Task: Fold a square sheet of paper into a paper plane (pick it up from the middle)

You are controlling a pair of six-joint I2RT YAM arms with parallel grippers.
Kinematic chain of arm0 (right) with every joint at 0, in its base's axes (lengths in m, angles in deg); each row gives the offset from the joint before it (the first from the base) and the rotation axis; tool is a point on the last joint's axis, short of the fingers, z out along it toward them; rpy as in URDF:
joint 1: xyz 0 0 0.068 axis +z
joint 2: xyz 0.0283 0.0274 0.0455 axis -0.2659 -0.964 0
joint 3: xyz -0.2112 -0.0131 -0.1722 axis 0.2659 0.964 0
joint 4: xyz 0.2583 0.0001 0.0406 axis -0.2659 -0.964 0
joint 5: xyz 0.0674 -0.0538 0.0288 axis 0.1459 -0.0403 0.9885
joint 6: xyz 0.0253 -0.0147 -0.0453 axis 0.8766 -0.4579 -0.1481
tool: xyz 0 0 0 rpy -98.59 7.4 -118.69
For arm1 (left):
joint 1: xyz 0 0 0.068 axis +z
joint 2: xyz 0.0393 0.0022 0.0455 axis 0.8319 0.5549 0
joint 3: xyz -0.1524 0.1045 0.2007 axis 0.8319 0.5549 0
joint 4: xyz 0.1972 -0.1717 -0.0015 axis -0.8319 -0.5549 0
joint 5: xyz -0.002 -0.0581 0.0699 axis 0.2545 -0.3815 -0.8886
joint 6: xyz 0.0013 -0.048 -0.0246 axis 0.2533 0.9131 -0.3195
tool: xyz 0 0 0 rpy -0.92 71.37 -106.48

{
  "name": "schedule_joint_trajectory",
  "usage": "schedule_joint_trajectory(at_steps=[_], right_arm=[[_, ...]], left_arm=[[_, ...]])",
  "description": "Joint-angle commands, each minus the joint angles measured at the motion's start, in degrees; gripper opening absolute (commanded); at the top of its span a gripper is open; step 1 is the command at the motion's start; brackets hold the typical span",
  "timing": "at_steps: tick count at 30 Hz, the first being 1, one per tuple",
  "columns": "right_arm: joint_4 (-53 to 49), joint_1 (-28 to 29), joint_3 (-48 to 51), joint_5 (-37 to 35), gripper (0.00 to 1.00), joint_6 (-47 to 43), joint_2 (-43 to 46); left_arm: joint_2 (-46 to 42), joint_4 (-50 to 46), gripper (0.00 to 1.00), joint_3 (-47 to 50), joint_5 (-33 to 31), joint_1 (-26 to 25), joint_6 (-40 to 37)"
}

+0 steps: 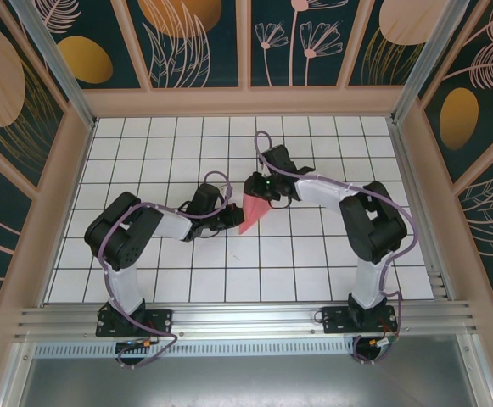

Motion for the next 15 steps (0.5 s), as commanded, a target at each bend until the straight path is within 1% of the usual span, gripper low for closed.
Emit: schedule_joint_trajectory(at_steps=[1,5,15], right_arm=[[1.43,-0.11,0.49,3.4,0.23,-1.1,-2.57],[1.93,-0.71,1.0,3.34,0.21,-1.03,-3.89],[3.25,-1.97,2.04,2.9,0.21,-0.76,-6.2]], left_arm=[[3.41,-8.7,0.06,0.81,-5.86,0.34,-2.29],[3.42,-8.9,0.06,0.83,-6.06,0.29,-2.2],[2.99,-8.87,0.06,1.24,-5.89,0.29,-2.07]])
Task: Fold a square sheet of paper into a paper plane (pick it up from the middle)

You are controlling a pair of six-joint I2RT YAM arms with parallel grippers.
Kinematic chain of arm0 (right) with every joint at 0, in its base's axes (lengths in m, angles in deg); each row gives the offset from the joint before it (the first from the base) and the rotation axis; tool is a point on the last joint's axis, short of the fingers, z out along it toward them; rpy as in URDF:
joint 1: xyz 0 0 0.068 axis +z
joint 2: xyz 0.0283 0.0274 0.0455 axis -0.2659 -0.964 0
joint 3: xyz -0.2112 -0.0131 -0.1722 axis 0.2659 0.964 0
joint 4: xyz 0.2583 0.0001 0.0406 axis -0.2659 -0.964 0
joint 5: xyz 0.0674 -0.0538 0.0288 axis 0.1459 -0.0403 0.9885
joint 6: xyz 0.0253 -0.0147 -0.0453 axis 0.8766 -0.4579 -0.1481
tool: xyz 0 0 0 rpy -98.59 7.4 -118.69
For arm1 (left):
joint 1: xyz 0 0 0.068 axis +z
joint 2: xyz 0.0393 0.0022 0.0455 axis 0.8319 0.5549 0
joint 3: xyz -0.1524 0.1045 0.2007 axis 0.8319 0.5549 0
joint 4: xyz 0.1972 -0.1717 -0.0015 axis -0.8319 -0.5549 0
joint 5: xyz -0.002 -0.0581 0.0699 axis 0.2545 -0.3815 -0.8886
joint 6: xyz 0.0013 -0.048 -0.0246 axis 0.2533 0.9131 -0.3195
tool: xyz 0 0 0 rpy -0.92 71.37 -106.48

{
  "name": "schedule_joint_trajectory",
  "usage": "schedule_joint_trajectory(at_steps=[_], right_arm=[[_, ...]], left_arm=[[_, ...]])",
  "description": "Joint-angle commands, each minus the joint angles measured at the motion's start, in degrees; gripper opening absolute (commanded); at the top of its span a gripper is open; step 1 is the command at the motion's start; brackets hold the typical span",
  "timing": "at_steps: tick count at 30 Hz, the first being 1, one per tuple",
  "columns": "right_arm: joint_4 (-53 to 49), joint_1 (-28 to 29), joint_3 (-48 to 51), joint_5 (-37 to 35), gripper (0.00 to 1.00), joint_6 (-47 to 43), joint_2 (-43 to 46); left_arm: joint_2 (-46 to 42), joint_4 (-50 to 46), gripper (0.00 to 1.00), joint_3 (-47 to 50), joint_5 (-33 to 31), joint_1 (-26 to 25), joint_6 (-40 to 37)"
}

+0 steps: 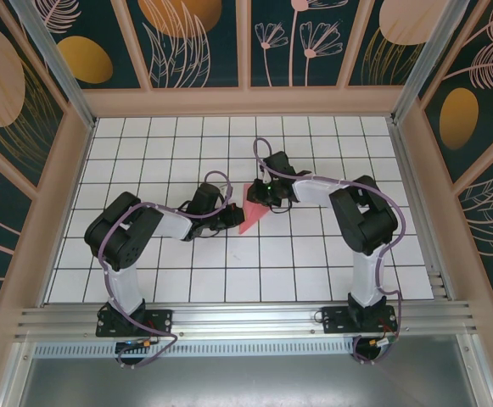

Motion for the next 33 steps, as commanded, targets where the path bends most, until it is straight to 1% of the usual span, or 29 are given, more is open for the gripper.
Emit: schedule_joint_trajectory(at_steps=[1,16,22,25,27,33], right_arm=[[1.62,-0.51,0.81,0.56,0.21,-0.47,-1.32],[2.26,-0.47,0.73,0.7,0.19,-0.93,-3.59],[1.62,-0.52,0.88,0.04,0.19,-1.0,-4.24],[1.44,-0.47,1.03,-0.09,0.19,-1.0,-4.38],[1.32,-0.51,1.2,-0.23,0.19,-1.0,-4.4],[1.65,-0.51,1.78,-0.14,0.18,-0.74,-4.45]], left_arm=[[2.98,-8.47,0.06,1.41,-5.79,0.36,-1.85],[1.97,-8.44,0.05,1.76,-5.34,0.39,-1.54],[0.41,-8.4,0.07,1.2,-4.76,0.34,-1.58],[-1.8,-7.28,0.1,0.18,-3.81,0.35,-1.48],[-3.56,-5.57,0.15,-0.72,-3.46,0.34,-0.94],[-4.84,1.43,0.14,-1.31,-1.94,0.34,1.16]])
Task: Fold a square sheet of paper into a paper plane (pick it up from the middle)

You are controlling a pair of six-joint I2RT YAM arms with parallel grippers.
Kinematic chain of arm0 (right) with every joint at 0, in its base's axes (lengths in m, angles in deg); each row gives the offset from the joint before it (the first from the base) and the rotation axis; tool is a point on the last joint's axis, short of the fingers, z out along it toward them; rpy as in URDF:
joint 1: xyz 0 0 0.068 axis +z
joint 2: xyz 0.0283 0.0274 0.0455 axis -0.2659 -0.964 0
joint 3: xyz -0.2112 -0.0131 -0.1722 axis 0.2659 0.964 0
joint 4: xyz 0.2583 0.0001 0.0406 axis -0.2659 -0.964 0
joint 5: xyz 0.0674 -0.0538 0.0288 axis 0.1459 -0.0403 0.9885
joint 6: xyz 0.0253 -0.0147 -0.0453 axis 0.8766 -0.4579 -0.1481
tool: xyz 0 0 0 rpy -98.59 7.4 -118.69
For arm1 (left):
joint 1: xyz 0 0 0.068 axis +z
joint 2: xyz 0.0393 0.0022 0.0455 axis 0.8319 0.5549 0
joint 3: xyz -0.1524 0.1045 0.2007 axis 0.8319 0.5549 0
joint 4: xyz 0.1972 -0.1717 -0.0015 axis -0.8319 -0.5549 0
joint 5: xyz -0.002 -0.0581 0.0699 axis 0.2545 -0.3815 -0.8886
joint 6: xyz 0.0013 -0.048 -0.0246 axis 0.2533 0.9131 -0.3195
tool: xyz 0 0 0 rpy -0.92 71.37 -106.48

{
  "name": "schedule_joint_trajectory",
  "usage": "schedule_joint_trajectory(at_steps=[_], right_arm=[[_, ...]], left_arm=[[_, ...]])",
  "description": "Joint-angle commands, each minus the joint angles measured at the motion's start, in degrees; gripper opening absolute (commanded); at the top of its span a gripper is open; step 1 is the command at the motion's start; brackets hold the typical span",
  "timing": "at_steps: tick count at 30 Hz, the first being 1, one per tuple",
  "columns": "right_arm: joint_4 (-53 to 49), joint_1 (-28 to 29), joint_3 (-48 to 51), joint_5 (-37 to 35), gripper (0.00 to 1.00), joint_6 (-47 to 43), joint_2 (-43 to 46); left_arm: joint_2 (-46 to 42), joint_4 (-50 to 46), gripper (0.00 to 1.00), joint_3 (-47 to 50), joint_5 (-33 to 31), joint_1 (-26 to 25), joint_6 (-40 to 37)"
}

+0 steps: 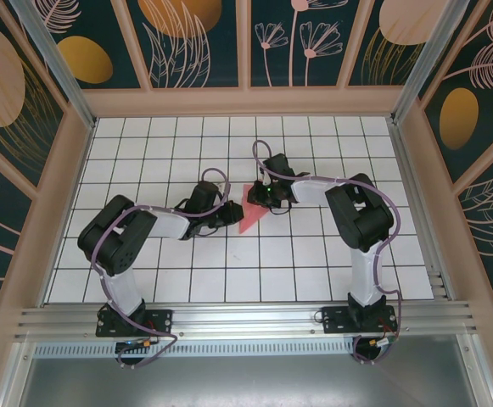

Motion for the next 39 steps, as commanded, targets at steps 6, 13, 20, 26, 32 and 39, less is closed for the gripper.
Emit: schedule_joint_trajectory(at_steps=[6,13,20,26,32,39], right_arm=[[-0.01,-0.19,1.67,-0.18,0.17,-0.54,-2.27],[-0.07,-0.26,1.58,-0.1,0.17,-0.34,-2.48],[0.01,-0.26,1.83,-0.1,0.17,-0.1,-2.67],[-0.11,-0.25,1.93,-0.18,0.17,-0.1,-2.78],[-0.06,-0.23,1.85,-0.18,0.17,0.03,-2.8],[0.23,-0.21,1.08,0.7,0.17,-0.36,-2.43]], left_arm=[[0.82,6.27,0.12,-1.39,2.52,0.28,2.25],[-1.56,1.72,0.13,-1.1,-5.19,0.27,0.24],[1.01,8.87,0.14,-0.76,4.1,0.18,2.25],[3.54,1.15,0.14,-3.66,3.63,-0.04,-0.55],[4.07,-3.66,0.14,-3.7,1.97,-0.01,-2.12],[4.92,-8.03,0.12,-3.47,0.05,-0.1,-3.5]])
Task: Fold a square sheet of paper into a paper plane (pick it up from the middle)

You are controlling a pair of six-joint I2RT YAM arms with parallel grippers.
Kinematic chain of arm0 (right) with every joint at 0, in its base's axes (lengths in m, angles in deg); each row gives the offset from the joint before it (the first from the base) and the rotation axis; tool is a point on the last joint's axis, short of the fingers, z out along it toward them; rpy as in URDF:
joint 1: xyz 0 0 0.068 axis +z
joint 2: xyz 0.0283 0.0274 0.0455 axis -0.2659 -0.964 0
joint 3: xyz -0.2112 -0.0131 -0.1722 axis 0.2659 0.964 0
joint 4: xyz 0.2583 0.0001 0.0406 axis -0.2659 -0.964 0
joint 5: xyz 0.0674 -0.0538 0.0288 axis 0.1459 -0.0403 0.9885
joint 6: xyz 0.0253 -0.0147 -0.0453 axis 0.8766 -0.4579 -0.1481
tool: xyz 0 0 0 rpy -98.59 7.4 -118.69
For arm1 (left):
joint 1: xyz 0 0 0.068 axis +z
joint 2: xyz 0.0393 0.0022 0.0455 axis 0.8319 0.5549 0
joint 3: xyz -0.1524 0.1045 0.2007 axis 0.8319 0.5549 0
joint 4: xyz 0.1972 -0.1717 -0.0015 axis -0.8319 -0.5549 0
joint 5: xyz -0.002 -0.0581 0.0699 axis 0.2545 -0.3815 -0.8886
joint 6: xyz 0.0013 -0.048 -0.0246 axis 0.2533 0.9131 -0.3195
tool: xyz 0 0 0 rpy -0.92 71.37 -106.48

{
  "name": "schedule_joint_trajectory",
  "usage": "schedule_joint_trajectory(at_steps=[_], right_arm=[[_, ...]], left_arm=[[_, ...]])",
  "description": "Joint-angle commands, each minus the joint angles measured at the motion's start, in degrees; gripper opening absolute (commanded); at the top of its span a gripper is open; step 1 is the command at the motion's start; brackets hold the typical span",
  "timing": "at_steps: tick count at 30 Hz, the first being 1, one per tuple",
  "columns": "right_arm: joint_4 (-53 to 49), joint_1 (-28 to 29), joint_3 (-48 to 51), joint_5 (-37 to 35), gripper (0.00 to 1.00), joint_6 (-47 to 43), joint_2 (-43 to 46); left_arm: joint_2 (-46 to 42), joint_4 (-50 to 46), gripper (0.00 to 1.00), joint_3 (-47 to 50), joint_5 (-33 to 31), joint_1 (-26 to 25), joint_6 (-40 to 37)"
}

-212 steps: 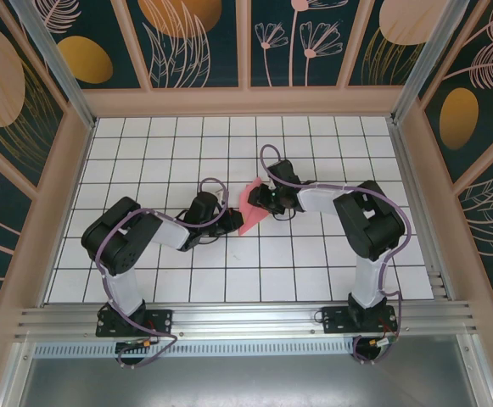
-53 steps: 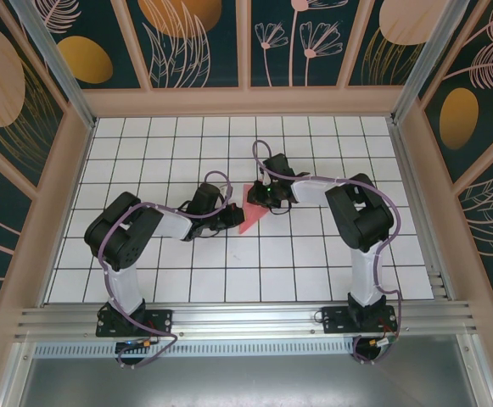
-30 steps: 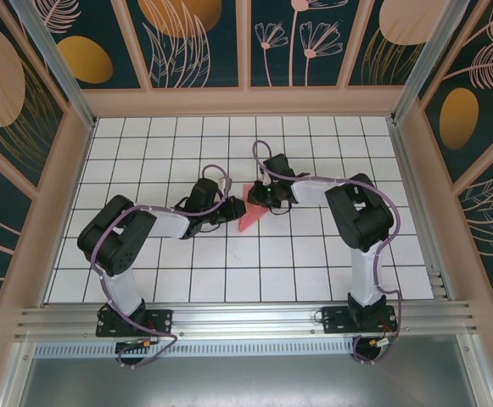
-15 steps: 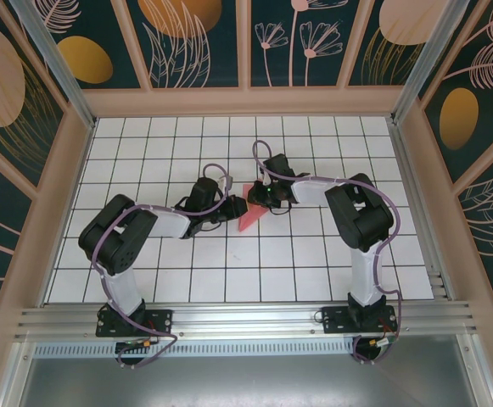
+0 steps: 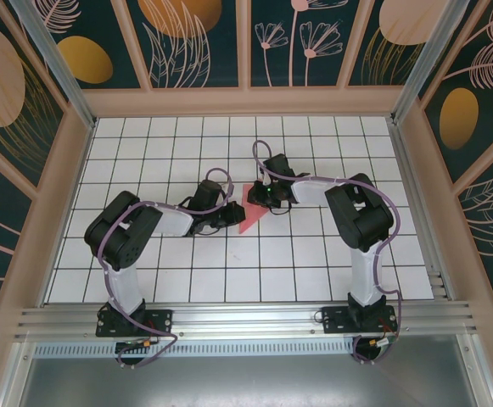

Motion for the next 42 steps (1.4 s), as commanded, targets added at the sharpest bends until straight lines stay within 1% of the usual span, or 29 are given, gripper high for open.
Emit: schedule_joint_trajectory(at_steps=[1,3,5,8,12,18,24,26,30,33,42], right_arm=[[-0.36,-0.24,0.67,1.46,0.17,-0.34,-2.04],[1.07,-1.83,0.75,4.45,0.16,-0.17,-0.8],[1.74,-1.84,0.58,6.41,0.15,0.21,0.97],[2.9,-1.84,1.67,8.51,0.12,0.76,3.77],[3.28,-1.49,4.11,10.07,0.08,0.89,5.48],[2.79,-0.93,5.49,9.61,0.06,0.25,3.39],[1.0,-0.96,3.89,7.72,0.06,-0.29,0.25],[0.53,-0.92,3.53,7.28,0.06,-0.3,-0.22],[-0.18,-0.88,3.52,7.0,0.06,-0.46,-0.49],[-0.14,-0.87,3.82,7.26,0.06,-0.47,-0.4],[1.16,-0.96,4.26,8.57,0.05,0.31,-0.54]], left_arm=[[1.54,-5.59,0.12,-0.56,-2.31,-0.26,-2.5],[1.72,-7.05,0.11,-0.54,-3.39,-0.33,-3.41],[1.88,-8.69,0.1,-0.57,-4.82,-0.4,-4.14],[2.07,-10.16,0.07,-0.61,-6.34,-0.47,-4.71],[2.46,-10.25,0.05,-0.57,-6.68,-0.58,-4.73],[2.59,-10.33,0.04,-0.74,-6.86,-0.67,-4.52],[1.17,-9.83,0.05,-0.91,-6.27,-0.64,-4.27],[0.06,-8.79,0.07,-1.0,-5.38,-0.69,-3.94],[-2.76,-4.46,0.13,-1.46,-2.47,-0.68,-2.55],[-3.84,-3.76,0.16,-2.41,-2.49,-0.69,-2.48],[0.22,-6.21,0.14,-4.87,-1.25,-1.07,-4.5]])
